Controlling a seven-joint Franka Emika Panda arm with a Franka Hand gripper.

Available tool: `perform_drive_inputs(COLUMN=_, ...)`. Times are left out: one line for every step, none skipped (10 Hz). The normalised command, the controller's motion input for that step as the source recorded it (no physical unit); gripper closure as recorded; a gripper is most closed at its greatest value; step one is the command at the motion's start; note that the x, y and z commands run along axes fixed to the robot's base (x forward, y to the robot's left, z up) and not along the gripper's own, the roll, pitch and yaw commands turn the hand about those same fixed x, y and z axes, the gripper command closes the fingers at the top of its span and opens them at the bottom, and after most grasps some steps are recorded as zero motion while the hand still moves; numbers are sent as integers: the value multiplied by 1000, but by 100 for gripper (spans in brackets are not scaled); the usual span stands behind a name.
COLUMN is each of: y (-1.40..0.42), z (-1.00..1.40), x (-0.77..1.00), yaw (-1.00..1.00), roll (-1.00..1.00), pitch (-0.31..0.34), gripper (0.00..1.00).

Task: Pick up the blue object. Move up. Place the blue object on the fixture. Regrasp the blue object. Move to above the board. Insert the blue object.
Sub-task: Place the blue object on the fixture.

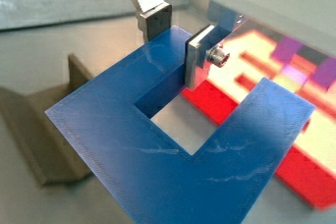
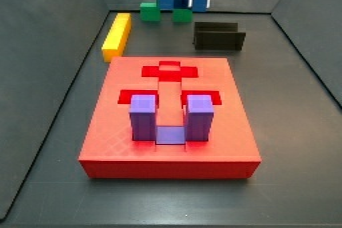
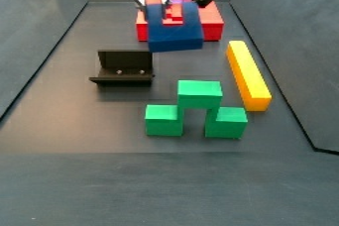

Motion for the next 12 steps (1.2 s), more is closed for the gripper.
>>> perform_drive_inputs(y=17, z=-103, x=757, yaw=0, roll=-586, pitch=-26, gripper=100)
perform_drive_inputs(y=189, z=-103, x=760, yaw=0, roll=-671, pitch=-43, gripper=100)
perform_drive_inputs(y=269, z=-71, x=754, yaw=0, roll=-780, pitch=-23, gripper=100)
perform_drive_inputs(y=246, z=0, x=757, yaw=0, roll=-866, pitch=-9, gripper=100)
perform_drive_inputs(y=226, z=14, x=740, yaw=0, roll=-923, pitch=0, gripper=100)
perform_drive_inputs(y=154, z=9, x=797, yaw=0, roll=-837, pitch=0, gripper=100)
perform_drive_inputs(y=94, z=-11, x=883, yaw=0, roll=-726, pitch=0, gripper=100)
perform_drive_inputs(y=94, z=-86, x=743, yaw=0, roll=-666, pitch=-57, gripper=100)
perform_drive_inputs(y=0, z=80, x=500, yaw=0, roll=-540, pitch=-217, gripper=100)
perform_drive_inputs(y=0, z=414, x=226, yaw=0, roll=-331, pitch=-351, gripper=100)
perform_drive_inputs(y=0, z=646, x=0, yaw=0, roll=-154, pitch=-537, gripper=100)
perform_drive_inputs(y=-23, z=640, x=0, yaw=0, roll=0, pitch=-580, gripper=100)
